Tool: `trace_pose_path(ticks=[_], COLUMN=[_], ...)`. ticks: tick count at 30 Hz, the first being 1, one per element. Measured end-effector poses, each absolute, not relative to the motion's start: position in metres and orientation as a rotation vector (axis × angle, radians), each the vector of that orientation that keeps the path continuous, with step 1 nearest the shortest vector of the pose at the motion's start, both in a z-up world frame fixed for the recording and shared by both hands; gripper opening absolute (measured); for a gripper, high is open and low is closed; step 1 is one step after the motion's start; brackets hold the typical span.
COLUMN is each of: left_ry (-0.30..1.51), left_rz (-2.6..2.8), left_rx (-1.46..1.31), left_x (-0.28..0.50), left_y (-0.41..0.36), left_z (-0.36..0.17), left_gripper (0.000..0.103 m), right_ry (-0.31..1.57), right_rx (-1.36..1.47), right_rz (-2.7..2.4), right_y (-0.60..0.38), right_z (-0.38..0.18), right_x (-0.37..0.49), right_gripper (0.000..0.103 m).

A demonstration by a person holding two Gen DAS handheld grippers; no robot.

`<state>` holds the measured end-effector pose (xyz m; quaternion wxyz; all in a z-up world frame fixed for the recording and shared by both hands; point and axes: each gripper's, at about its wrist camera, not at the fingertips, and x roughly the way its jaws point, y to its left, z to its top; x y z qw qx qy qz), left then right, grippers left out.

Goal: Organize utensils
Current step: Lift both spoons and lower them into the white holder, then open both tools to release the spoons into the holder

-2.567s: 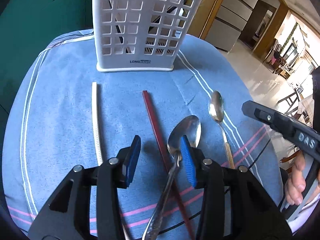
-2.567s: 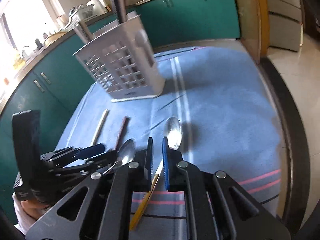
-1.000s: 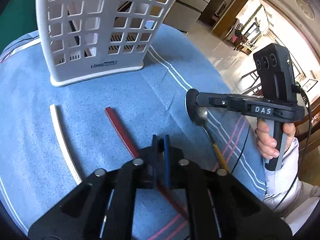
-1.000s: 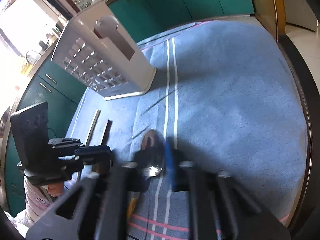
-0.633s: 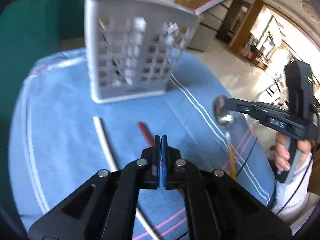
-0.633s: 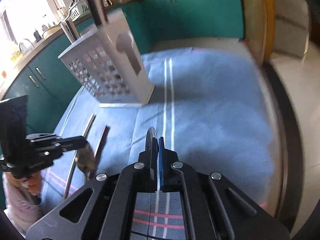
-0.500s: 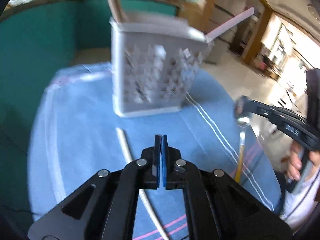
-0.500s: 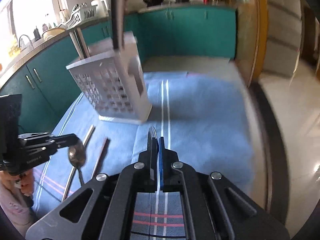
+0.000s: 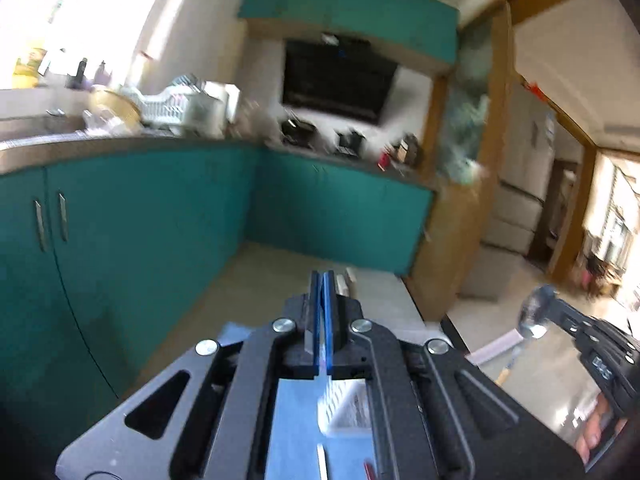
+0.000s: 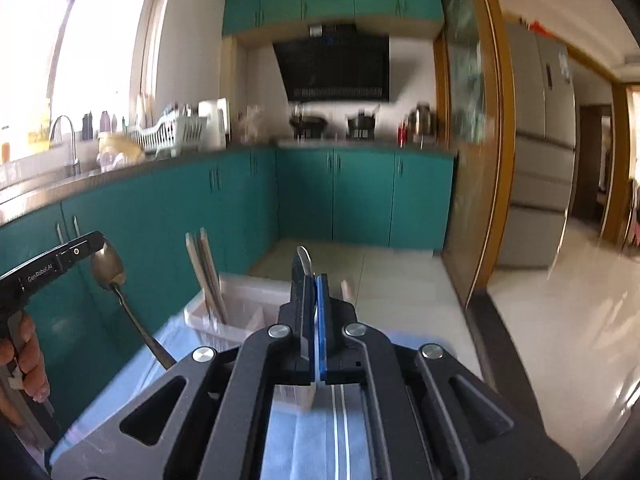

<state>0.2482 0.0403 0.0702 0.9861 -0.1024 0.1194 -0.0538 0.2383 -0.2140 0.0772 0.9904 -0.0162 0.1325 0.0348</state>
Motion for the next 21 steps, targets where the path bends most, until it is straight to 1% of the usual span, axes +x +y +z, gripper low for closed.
trace_pose_path(ticks=[4, 7, 11, 13, 16, 21], left_ry=[0.193, 0.197, 0.231, 0.253, 0.296, 0.351], left_rz=[-0.007, 0.05, 0.091, 0.091, 0.079, 0.055], left_rx=[-0.216, -0.162, -0.062, -0.049, -0.034, -0.04], left_x=[0.265, 0.284, 0.304, 0.315, 0.321, 0.323], left_y=[0.04, 0.03, 0.009, 0.005, -0.003, -0.004], left_z=[0.09, 0.091, 0.072, 0.065, 0.049, 0.033], left_gripper=[0.001, 0.001, 0.001, 0.002, 0.002, 0.002], right_ry=[0.167, 0.162, 0.207, 0.246, 0.276, 0.318], right_rx=[-0.049, -0.082, -0.158, -0.179, -0.198, -0.218], right_rz=[-0.007, -0.057, -0.12, -0.121, -0.102, -0.057], right_y=[-0.208, -0.204, -0.191, -0.188, -0.181, -0.172], right_z=[0.109, 0.117, 0.094, 0.075, 0.054, 0.04], right_x=[0.259, 0.282, 0.319, 0.333, 0.339, 0.335], right_gripper=[0.002, 0.002, 0.002, 0.002, 0.002, 0.003])
